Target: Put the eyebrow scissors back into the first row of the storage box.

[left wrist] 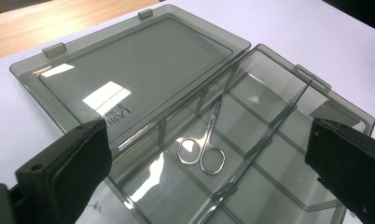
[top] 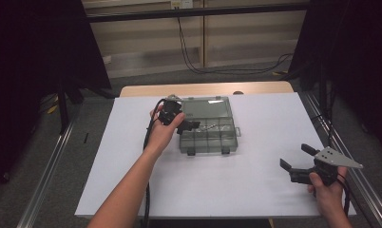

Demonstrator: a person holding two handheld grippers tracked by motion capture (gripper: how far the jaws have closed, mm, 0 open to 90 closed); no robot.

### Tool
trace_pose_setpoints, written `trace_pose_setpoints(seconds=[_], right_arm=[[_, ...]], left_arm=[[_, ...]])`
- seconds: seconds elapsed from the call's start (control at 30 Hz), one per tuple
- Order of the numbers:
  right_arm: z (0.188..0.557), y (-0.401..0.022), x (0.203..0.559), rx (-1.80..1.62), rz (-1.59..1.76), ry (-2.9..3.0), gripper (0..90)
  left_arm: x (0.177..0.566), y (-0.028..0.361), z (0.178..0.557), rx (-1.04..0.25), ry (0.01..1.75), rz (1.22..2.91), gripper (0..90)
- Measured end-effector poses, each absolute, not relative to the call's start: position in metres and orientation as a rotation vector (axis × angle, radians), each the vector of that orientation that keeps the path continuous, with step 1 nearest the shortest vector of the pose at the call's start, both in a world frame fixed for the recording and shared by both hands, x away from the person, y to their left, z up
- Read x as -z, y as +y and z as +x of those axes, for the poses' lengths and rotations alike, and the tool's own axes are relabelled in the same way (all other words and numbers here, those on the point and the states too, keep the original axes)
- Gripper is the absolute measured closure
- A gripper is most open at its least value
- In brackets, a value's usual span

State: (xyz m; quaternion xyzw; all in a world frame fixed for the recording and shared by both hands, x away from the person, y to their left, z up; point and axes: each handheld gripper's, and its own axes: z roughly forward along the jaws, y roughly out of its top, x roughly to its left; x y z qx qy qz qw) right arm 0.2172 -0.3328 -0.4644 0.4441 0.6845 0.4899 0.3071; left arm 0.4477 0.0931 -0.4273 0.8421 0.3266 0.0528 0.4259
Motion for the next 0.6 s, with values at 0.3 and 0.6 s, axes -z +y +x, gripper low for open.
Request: trace_pose_setpoints(seconds=[0.3,0.6], right_arm=[[0.229,-0.319,0.457,-1.310,1.157,1.834,1.5],[0.249,-0.295,0.449,-1.346,1.123,1.865,1.5]], left_arm=[[0.431,0.100,0.444,-0.128,0.815,2.090,0.0],[0.429,0.115,0.442,-0.135,0.829,2.052,0.0]])
